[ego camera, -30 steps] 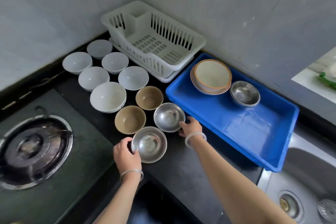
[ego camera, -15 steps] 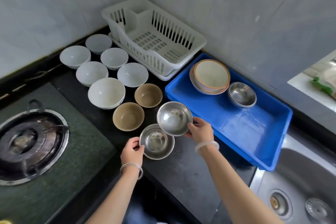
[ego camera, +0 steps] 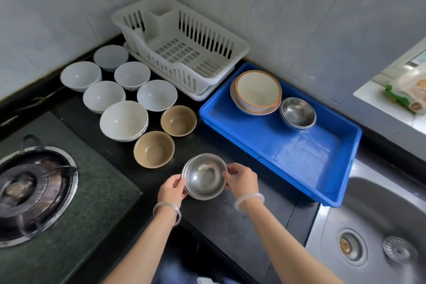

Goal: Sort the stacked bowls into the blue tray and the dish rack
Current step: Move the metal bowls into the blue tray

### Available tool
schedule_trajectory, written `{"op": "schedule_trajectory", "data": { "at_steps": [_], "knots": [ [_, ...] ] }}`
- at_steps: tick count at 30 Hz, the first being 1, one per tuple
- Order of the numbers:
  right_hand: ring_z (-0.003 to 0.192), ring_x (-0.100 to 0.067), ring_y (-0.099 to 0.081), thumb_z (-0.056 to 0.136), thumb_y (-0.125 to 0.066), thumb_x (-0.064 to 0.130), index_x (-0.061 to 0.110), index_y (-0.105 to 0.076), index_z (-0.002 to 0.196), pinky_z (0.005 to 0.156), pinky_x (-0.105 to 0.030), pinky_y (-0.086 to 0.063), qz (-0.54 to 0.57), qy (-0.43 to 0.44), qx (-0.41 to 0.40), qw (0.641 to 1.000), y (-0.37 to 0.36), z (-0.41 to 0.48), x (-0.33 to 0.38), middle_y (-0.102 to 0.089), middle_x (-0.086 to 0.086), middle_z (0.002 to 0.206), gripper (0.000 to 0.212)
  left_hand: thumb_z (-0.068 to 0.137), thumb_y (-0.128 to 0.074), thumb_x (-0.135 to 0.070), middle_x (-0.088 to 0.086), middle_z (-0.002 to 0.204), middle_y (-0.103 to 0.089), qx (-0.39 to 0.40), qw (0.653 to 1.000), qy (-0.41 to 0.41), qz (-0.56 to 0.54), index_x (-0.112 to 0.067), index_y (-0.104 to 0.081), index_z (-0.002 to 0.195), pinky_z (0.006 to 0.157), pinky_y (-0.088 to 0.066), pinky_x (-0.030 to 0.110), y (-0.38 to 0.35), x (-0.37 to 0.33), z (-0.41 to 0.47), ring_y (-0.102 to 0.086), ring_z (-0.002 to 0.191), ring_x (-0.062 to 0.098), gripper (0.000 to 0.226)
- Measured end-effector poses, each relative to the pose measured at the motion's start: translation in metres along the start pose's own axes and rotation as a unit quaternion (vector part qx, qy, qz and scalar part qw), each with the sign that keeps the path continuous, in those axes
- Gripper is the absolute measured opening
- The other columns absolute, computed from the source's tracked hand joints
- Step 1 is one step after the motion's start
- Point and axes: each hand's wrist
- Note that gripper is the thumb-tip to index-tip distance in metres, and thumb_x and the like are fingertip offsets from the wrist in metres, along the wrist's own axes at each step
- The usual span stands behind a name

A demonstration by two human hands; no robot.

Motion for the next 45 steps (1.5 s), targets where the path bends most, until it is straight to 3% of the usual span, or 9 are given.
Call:
{"op": "schedule_trajectory", "data": {
  "at_steps": [5, 9, 12, 20, 27, 33, 38, 41, 45],
  "knots": [
    [0.079, -0.016, -0.064, 0.086, -0.063, 0.028, 0.024, -0.062, 0.105, 0.075, -0.030, -0.057, -0.045, 0.004, -0.003, 0.999, -0.004, 0.001, -0.008, -0.062, 0.004, 0.091, 0.019, 0.087, -0.057, -0.003, 0.013, 0.091, -0.064, 0.004, 1.000, 0.008, -0.009, -0.002, -0.063, 0.100, 0.084, -0.052, 0.035, 0.001, -0.001, -0.001, -0.062, 0.083, 0.021, 0.015],
    [0.083, -0.017, -0.069, 0.088, -0.061, 0.024, 0.020, -0.062, 0.113, 0.072, -0.033, -0.060, 0.152, -0.128, 0.079, 0.977, -0.004, 0.005, -0.009, -0.069, -0.001, 0.093, 0.025, 0.087, -0.057, -0.005, 0.011, 0.098, -0.066, 0.026, 0.999, 0.022, -0.023, -0.009, -0.064, 0.103, 0.082, -0.052, 0.032, 0.004, -0.003, -0.003, -0.063, 0.094, 0.022, 0.018],
    [0.085, -0.021, -0.070, 0.089, -0.060, 0.020, 0.018, -0.064, 0.112, 0.071, -0.034, -0.060, 0.209, -0.149, 0.099, 0.961, -0.003, 0.008, -0.008, -0.071, -0.006, 0.099, 0.023, 0.088, -0.052, -0.001, 0.013, 0.099, -0.066, 0.031, 0.999, 0.024, -0.027, -0.007, -0.063, 0.106, 0.083, -0.052, 0.033, 0.000, -0.007, -0.005, -0.062, 0.094, 0.023, 0.022],
    [0.068, -0.017, -0.072, 0.089, -0.060, 0.019, 0.022, -0.068, 0.093, 0.057, -0.025, -0.057, 0.281, -0.059, 0.048, 0.957, 0.039, 0.021, 0.015, -0.075, 0.001, 0.076, 0.009, 0.087, -0.057, -0.006, 0.003, 0.088, -0.067, 0.076, 0.996, -0.051, -0.021, -0.024, -0.065, 0.081, 0.066, -0.054, 0.020, -0.037, -0.067, -0.008, -0.064, 0.085, 0.013, 0.021],
    [0.071, -0.025, -0.067, 0.090, -0.057, 0.022, 0.018, -0.066, 0.100, 0.060, -0.025, -0.056, 0.293, -0.017, -0.046, 0.955, 0.113, 0.053, 0.034, -0.067, -0.004, 0.090, 0.014, 0.084, -0.059, -0.003, 0.006, 0.085, -0.060, 0.132, 0.988, -0.077, -0.015, -0.013, -0.059, 0.079, 0.061, -0.056, 0.019, -0.125, -0.127, -0.009, -0.061, 0.075, 0.016, 0.012],
    [0.063, -0.020, -0.065, 0.092, -0.052, 0.014, 0.019, -0.065, 0.079, 0.055, -0.018, -0.055, 0.299, -0.025, -0.129, 0.945, 0.176, 0.092, 0.027, -0.063, -0.006, 0.078, 0.018, 0.085, -0.054, 0.004, 0.003, 0.078, -0.059, 0.172, 0.983, -0.054, -0.012, -0.004, -0.061, 0.095, 0.053, -0.055, 0.015, -0.218, -0.143, 0.000, -0.059, 0.072, 0.016, 0.014],
    [0.075, -0.025, -0.063, 0.091, -0.051, 0.011, 0.008, -0.065, 0.101, 0.070, -0.028, -0.056, 0.286, -0.052, -0.173, 0.941, 0.211, 0.135, 0.008, -0.062, -0.011, 0.083, 0.018, 0.086, -0.049, 0.008, 0.010, 0.096, -0.060, 0.192, 0.978, -0.060, 0.057, 0.005, -0.058, 0.115, 0.073, -0.054, 0.030, -0.285, -0.140, 0.016, -0.056, 0.087, 0.025, 0.030],
    [0.080, -0.028, -0.065, 0.091, -0.050, 0.011, 0.004, -0.067, 0.096, 0.084, -0.038, -0.055, 0.254, -0.075, -0.178, 0.948, 0.224, 0.155, 0.002, -0.064, -0.007, 0.076, 0.019, 0.083, -0.051, 0.009, 0.015, 0.108, -0.066, 0.183, 0.969, -0.102, 0.134, 0.000, -0.057, 0.119, 0.093, -0.051, 0.040, -0.311, -0.138, 0.024, -0.060, 0.096, 0.029, 0.037],
    [0.087, -0.035, -0.066, 0.087, -0.047, 0.008, 0.000, -0.068, 0.090, 0.091, -0.049, -0.052, 0.193, -0.088, -0.185, 0.960, 0.232, 0.172, 0.002, -0.065, -0.013, 0.079, 0.023, 0.084, -0.054, 0.004, 0.012, 0.123, -0.063, 0.173, 0.944, -0.155, 0.232, -0.007, -0.052, 0.125, 0.091, -0.045, 0.029, -0.330, -0.135, 0.033, -0.059, 0.111, 0.027, 0.043]
  ]
}}
Point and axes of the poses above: each hand's wrist, its own z-axis towards the middle knuckle, its own y-axis out of the back of the hand, x = y × z
